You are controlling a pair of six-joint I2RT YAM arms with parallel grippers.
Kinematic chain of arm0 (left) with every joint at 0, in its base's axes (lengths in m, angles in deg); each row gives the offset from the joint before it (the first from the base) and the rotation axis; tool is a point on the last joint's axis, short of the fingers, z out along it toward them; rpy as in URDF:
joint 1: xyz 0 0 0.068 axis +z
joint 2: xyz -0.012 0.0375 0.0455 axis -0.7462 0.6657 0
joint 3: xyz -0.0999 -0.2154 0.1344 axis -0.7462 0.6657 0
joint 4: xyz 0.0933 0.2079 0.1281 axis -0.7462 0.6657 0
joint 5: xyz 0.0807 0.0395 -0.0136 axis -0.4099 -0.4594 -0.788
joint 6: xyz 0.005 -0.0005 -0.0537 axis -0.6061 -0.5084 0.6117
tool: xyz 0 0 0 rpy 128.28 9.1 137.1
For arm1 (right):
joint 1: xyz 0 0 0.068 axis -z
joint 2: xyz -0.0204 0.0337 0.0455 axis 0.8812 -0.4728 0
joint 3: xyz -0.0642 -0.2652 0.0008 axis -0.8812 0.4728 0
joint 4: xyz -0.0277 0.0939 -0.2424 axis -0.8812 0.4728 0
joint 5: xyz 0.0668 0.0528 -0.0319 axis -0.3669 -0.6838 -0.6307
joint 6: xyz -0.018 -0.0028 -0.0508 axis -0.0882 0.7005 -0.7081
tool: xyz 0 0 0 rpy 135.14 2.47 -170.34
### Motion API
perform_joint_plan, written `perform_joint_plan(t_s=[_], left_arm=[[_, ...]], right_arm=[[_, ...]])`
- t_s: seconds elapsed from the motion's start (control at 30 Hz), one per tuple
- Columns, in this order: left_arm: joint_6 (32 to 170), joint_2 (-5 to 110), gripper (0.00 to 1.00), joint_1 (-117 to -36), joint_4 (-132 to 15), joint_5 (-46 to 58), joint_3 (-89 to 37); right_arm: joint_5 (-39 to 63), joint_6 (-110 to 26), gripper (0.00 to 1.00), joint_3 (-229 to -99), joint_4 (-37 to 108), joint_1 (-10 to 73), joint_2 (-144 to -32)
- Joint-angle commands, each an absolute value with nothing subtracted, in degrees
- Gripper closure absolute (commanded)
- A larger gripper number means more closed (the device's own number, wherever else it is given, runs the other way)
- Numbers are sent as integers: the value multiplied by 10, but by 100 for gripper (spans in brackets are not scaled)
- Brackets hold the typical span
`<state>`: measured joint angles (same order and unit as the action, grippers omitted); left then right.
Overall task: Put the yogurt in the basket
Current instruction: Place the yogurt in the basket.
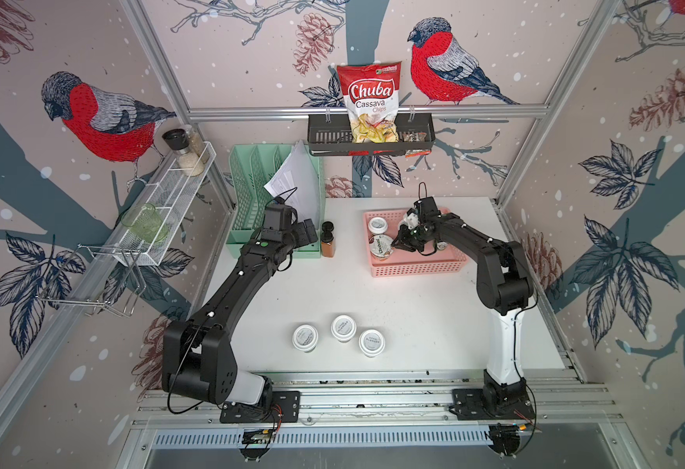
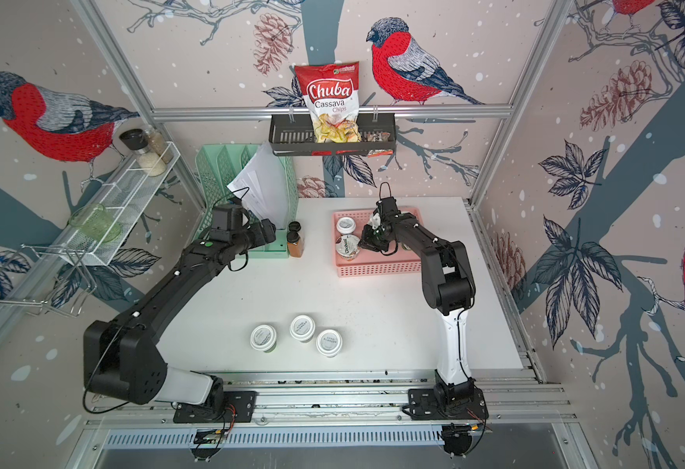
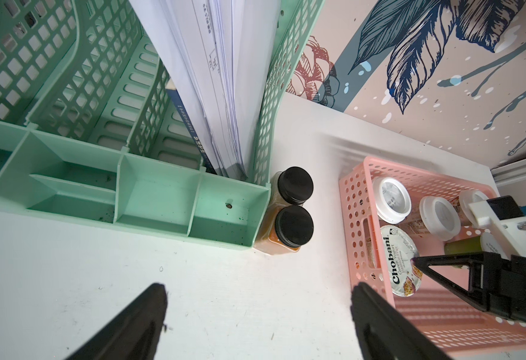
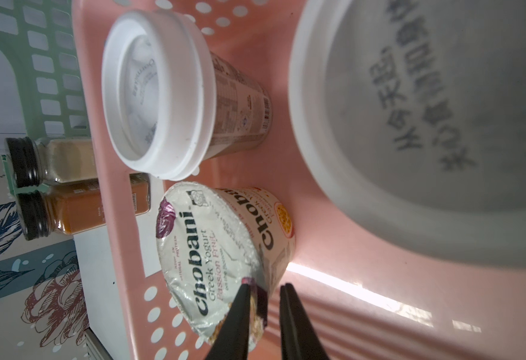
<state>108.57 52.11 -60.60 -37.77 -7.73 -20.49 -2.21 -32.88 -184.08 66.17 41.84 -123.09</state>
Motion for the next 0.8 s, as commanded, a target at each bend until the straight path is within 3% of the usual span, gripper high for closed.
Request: perform_joint_plan(t_s=[0.0,0.23,0.43,0.77], left_arm=[[1077,517,5,-606,-394,-80,-204],[1074,511,5,-606,-395,-91,-203],[1066,510,5,-606,-394,-96,-205],[1064,490,4,-623,-375,-116,-209]], right_arm=[[-9,-339,71,-1850,674,417,-1225],[5,-343,55,-1876,699,417,-1196],[43,-355,48,-1876,717,404,-1130],[209,-433,31,-1700,728,238,-924]])
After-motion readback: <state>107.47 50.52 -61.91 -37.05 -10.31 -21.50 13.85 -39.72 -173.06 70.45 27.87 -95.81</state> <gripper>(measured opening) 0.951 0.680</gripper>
